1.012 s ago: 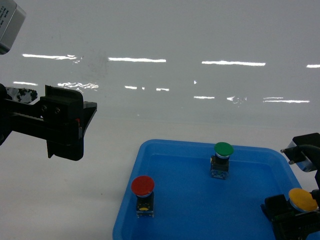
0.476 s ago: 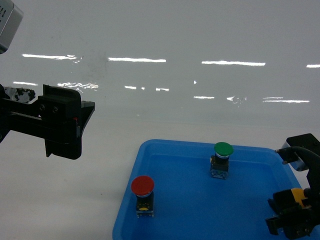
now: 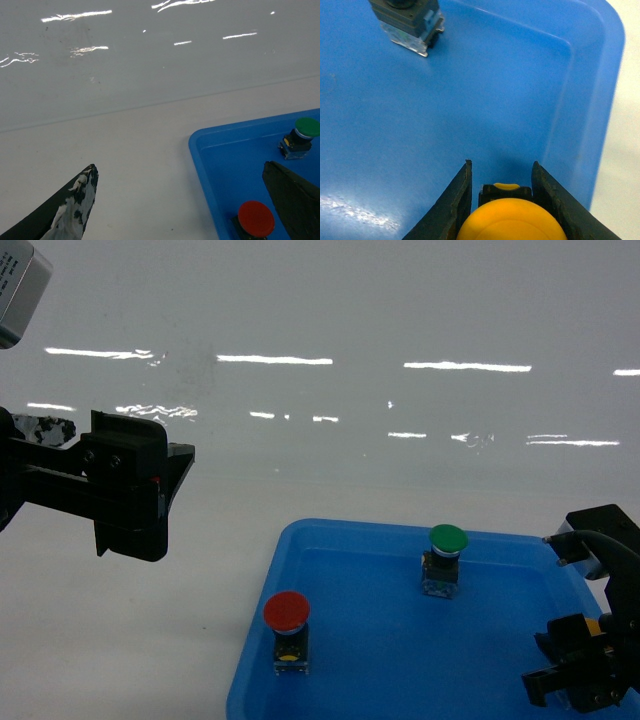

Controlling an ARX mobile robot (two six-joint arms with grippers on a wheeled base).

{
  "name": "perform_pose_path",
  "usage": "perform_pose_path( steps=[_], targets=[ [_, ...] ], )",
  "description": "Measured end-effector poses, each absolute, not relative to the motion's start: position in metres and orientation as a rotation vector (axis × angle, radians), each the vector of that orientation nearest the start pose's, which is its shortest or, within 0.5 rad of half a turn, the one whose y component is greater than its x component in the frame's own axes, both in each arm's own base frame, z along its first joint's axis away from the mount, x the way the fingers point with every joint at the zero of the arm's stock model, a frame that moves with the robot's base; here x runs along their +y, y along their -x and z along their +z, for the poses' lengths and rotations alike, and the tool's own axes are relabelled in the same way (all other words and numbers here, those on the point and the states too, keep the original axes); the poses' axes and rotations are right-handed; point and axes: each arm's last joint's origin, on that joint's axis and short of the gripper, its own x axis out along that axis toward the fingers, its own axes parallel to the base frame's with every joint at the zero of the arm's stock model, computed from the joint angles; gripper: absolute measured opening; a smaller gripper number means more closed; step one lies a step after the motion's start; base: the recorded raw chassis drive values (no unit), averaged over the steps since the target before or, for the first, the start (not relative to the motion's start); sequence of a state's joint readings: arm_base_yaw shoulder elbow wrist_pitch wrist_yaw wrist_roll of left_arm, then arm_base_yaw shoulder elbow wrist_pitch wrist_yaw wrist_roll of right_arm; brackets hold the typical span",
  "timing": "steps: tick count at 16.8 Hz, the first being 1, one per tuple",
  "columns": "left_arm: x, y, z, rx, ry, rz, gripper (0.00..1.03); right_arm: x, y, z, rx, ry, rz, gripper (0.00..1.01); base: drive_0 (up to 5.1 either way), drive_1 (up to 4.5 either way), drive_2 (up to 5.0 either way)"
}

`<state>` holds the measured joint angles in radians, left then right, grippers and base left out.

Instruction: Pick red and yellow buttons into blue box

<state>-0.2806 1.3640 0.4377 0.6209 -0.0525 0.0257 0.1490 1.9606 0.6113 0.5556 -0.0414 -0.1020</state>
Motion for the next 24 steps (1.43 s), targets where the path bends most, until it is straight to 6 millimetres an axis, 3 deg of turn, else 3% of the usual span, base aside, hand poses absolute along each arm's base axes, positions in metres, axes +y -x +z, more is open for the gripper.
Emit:
perform_pose_path(
  steps=[2, 8, 11, 13, 24],
  targets=[
    [-0.069, -0.244, 0.173, 0.299, -0.076, -0.23, 0.98, 0.039, -0.292, 0.059, 0.752, 0.128, 0.199, 0.32, 0.0, 0.0, 0.0],
    [-0.069, -0.244, 0.173, 0.299, -0.076, -0.23, 0.98, 0.018, -0.277, 0.125, 0.505, 0.059, 0.131, 0.32, 0.0, 0.0, 0.0],
    [-0.069, -0.244, 0.173, 0.299, -0.076, -0.23, 0.98, 0.008, -0.253, 0.149, 0.41, 0.032, 0.101, 0.32, 0.0, 0.0, 0.0],
    [-0.069, -0.244, 0.173, 0.299, -0.076, -0.23, 0.98, -0.007, -0.209, 0.165, 0.337, -0.022, 0.038, 0.32, 0.0, 0.0, 0.0],
    [-0.069, -0.244, 0.173, 0.299, -0.076, -0.23, 0.98, 0.005, -0.115, 0.161, 0.305, -0.034, 0.063, 0.32, 0.0, 0.0, 0.0]
  ],
)
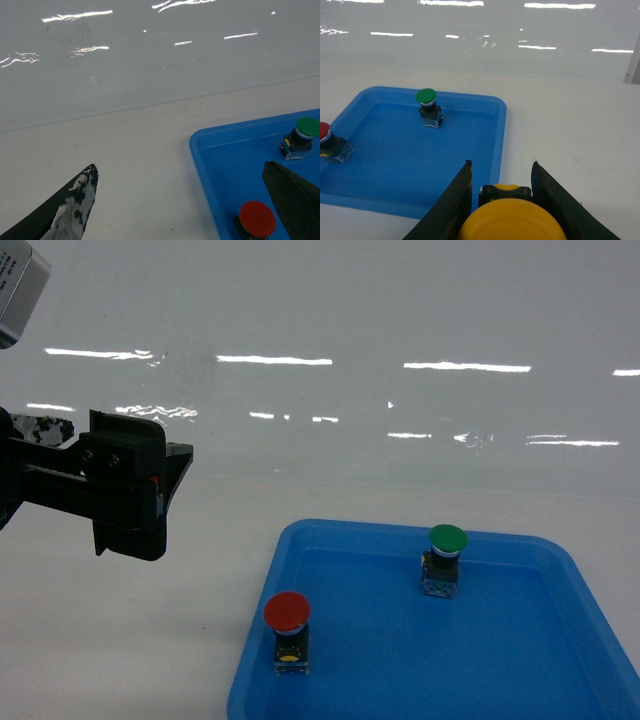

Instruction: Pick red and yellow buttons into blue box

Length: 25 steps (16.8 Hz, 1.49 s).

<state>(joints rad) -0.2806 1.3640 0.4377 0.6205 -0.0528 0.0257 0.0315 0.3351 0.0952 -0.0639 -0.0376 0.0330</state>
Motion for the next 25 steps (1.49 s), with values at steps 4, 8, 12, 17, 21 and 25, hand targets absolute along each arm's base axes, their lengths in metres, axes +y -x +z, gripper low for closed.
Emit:
perform_pose_path(
  steps=[4, 8, 12, 17, 21, 25],
  targets=[
    [-0.069, -0.244, 0.173, 0.298, -0.076, -0.23, 0.98, -0.003, -0.098, 0.159, 0.266, -0.011, 0.015, 0.32, 0.0, 0.0, 0.0],
    [-0.074, -0.243, 0.173, 0.306, -0.079, -0.24, 0.98, -0.003, -0.098, 0.159, 0.267, 0.0, 0.013, 0.32, 0.0, 0.0, 0.0],
    [-0.099, -0.264, 0.181, 0.339, -0.096, -0.35, 0.98, -0.003, -0.098, 0.159, 0.267, 0.0, 0.013, 0.32, 0.0, 0.0, 0.0],
    [-0.148, -0.311, 0.14, 0.634, -0.27, -0.435, 0.98, -0.003, -0.098, 0.159, 0.267, 0.001, 0.013, 0.32, 0.0, 0.0, 0.0],
    [-0.16, -0.322, 0.119, 0.743, -0.281, -0.396, 0.98, -0.003, -0.098, 0.159, 0.267, 0.001, 0.013, 0.32, 0.0, 0.0, 0.0],
    [-0.166, -0.319, 0.095, 0.835, -0.283, -0.338, 0.98, -0.003, -0.098, 0.159, 0.267, 0.001, 0.013, 0.32, 0.0, 0.0, 0.0]
  ],
)
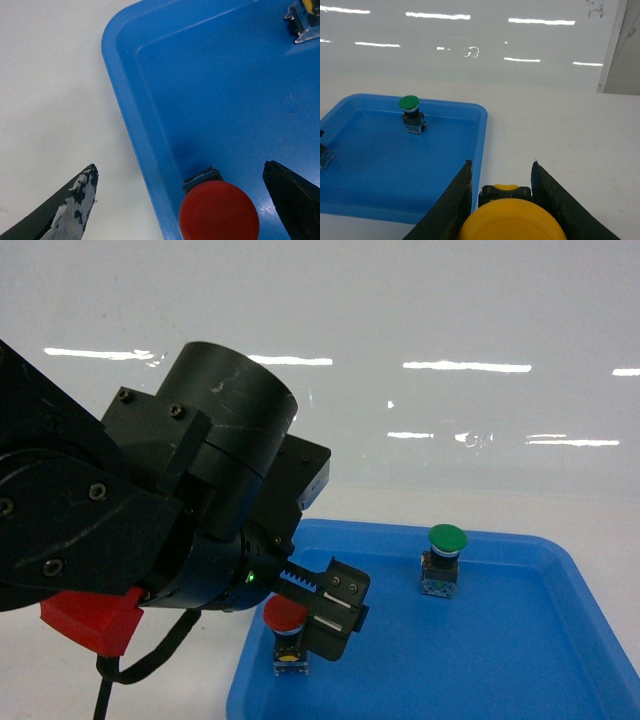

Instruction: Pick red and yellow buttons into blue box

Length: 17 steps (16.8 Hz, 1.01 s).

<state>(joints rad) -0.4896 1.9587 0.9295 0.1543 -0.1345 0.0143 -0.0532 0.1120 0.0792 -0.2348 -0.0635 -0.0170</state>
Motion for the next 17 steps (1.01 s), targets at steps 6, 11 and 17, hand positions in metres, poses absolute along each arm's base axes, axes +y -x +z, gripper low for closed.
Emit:
perform_pose_path(
  steps=[6, 11, 17],
  targets=[
    [-0.174, -0.313, 0.087, 0.877, -0.262, -0.335, 0.98, -0.003, -0.098, 0.159, 0.267, 0.002, 0.013, 0.32, 0.0, 0.0, 0.0],
    [-0.172, -0.312, 0.076, 0.917, -0.226, -0.321, 0.98, -0.003, -0.098, 0.159, 0.267, 0.002, 0.013, 0.32, 0.0, 0.0, 0.0],
    [-0.172, -0.31, 0.072, 0.955, -0.169, -0.343, 0.98, -0.003, -0.098, 0.159, 0.267, 0.002, 0.013, 0.32, 0.0, 0.0, 0.0]
  ],
)
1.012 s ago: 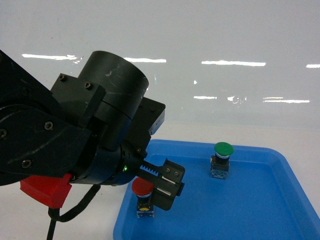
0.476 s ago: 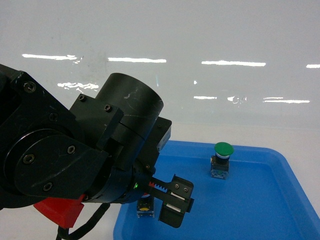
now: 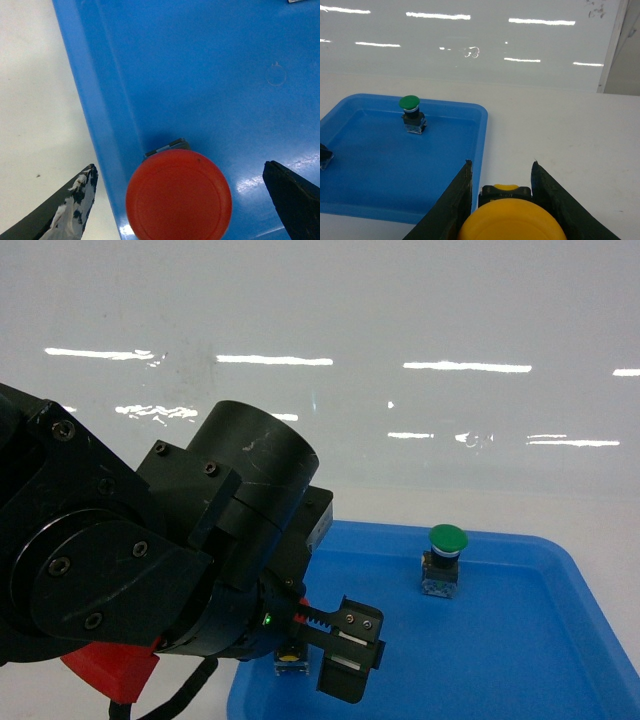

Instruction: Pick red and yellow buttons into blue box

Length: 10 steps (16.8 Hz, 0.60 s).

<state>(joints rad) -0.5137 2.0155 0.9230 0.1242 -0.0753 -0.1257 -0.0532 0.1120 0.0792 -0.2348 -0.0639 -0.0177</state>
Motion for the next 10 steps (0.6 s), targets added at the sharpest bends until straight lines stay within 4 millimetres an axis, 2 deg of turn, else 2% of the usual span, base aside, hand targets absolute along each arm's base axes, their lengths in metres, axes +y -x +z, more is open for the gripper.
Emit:
perform_pose_path(
  steps=[1, 2, 7, 8, 10],
  targets=[
    [-0.1726, -0.3093, 0.0715, 0.964, -0.155, -0.355, 0.9, -0.0034, -0.0977, 0.1594, 0.267, 0.002, 0.013, 0.32, 0.0, 0.0, 0.0],
    [-0.1727, -0.3093, 0.0708, 0.965, -0.152, -0.357, 0.72, -0.0034, -0.0977, 0.1594, 0.267, 0.002, 0.013, 0.32, 0.0, 0.0, 0.0],
    [-0.173, -0.3088, 0.0681, 0.975, -0.137, -0.351, 0.29, -0.0034, -0.0977, 0.1594, 0.267, 0.002, 0.013, 0.32, 0.0, 0.0, 0.0],
    [-0.1733, -0.3093, 0.0683, 0.968, -0.133, -0.352, 0.23, -0.0034, -0.0977, 0.1594, 0.267, 0.002, 0.013, 0.32, 0.0, 0.0, 0.0],
    [-0.1738, -0.3097, 0.0681, 0.963, -0.126, -0.36, 0.21, -0.0034, -0.0977, 0.1594, 0.267, 0.002, 0.013, 0.32, 0.0, 0.0, 0.0]
  ],
)
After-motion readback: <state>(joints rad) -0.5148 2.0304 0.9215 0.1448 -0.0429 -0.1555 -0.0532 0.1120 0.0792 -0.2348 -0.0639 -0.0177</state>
